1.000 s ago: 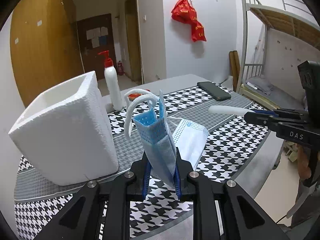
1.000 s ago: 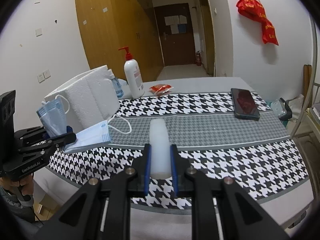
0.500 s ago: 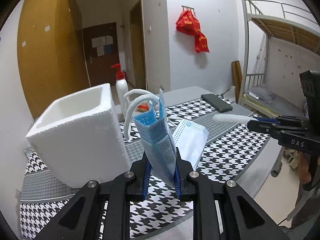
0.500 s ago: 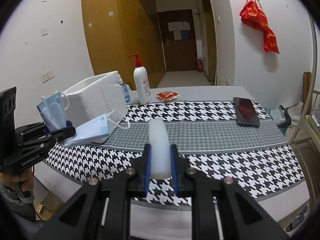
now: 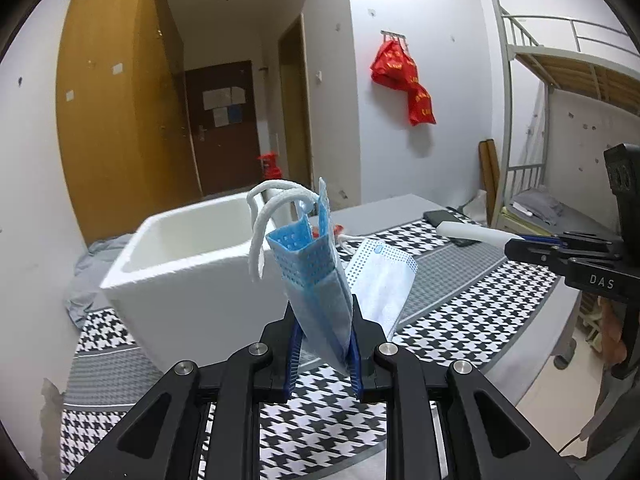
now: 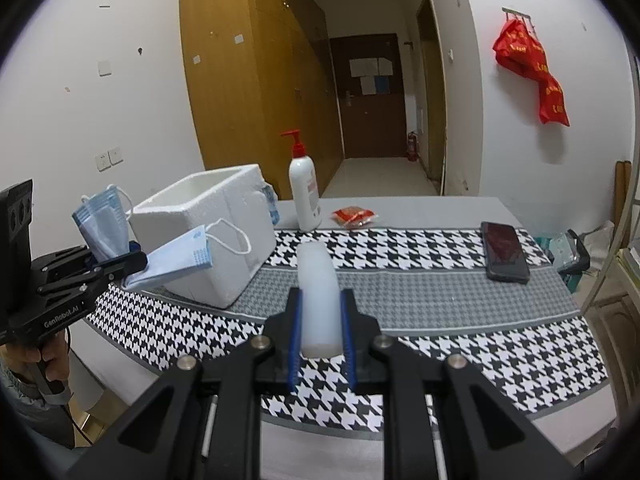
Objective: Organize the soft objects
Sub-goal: 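Carry the blue mask and white tube toward the foam box with both grippers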
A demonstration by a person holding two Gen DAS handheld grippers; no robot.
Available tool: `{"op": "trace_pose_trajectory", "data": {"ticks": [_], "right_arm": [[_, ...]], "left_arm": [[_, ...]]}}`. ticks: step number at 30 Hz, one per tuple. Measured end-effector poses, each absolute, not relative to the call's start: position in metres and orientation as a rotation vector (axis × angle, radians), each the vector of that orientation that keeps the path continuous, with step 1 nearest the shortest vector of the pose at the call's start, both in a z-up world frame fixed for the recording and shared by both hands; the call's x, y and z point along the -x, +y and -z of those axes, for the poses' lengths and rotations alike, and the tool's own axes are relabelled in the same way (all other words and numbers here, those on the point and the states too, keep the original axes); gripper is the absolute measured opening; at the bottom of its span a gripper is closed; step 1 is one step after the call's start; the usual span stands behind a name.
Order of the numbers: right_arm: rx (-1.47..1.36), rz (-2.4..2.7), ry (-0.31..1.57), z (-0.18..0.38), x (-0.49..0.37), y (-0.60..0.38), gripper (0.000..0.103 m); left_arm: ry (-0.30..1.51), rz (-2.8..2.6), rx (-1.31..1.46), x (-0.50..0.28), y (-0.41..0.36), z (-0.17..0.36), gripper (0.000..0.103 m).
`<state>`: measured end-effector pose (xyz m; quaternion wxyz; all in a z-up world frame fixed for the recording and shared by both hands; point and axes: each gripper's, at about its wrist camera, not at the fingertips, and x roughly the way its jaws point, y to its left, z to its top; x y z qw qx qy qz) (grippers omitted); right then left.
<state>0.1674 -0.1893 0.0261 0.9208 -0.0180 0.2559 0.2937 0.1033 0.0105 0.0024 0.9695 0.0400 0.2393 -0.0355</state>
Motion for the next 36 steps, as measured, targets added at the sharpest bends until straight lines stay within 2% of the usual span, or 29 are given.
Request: {"op": "trace_pose_trajectory", "data": {"ticks": [21, 36], "right_arm": [[0.102, -0.715, 0.463, -0.043, -0.169, -0.144, 0.021], [0.123, -0.771, 0.434, -0.055, -0.176, -0.115, 0.021]], "left_arm": [[0.363, -0.078, -0.05, -0.067, 0.049, -0.034, 0.021], [0.359, -0.164, -0.016, -0.055, 0.08, -0.033, 0.021]]}}
